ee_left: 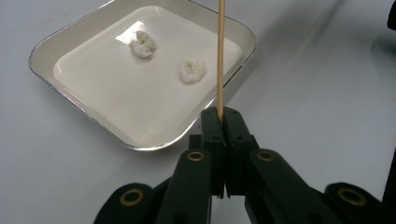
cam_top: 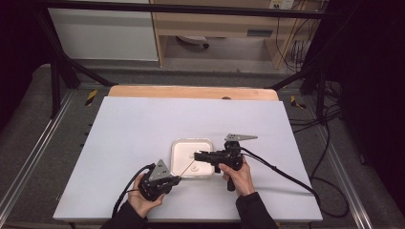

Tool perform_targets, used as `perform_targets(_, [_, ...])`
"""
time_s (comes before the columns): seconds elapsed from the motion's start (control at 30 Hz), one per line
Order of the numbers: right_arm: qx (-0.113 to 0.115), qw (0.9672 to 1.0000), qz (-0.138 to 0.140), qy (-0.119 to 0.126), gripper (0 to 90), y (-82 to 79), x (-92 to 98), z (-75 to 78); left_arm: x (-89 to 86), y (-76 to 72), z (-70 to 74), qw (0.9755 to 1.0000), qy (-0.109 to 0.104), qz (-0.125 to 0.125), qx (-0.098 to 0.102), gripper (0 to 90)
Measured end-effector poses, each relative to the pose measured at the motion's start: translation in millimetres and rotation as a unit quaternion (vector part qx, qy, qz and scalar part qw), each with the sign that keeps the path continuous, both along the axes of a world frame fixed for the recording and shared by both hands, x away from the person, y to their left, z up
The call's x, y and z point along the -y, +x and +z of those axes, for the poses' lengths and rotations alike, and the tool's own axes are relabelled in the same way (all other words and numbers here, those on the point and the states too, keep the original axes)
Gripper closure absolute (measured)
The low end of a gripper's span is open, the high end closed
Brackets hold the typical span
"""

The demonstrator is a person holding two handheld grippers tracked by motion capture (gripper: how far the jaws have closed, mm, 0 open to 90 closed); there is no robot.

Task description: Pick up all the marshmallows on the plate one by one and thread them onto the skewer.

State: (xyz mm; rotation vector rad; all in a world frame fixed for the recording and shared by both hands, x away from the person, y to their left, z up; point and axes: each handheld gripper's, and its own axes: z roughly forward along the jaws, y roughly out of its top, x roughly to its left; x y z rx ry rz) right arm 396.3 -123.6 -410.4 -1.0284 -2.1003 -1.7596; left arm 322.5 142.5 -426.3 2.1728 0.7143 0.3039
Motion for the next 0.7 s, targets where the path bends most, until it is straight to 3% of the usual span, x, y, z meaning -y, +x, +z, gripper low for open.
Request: perform_targets(0.7, [0.001, 0.9997, 0.019, -0.017, 80.8, -4.0, -3.4, -6.6, 3.2, -1.1, -1.7, 0.9998, 0.019, -0.006, 0.003, 88.9])
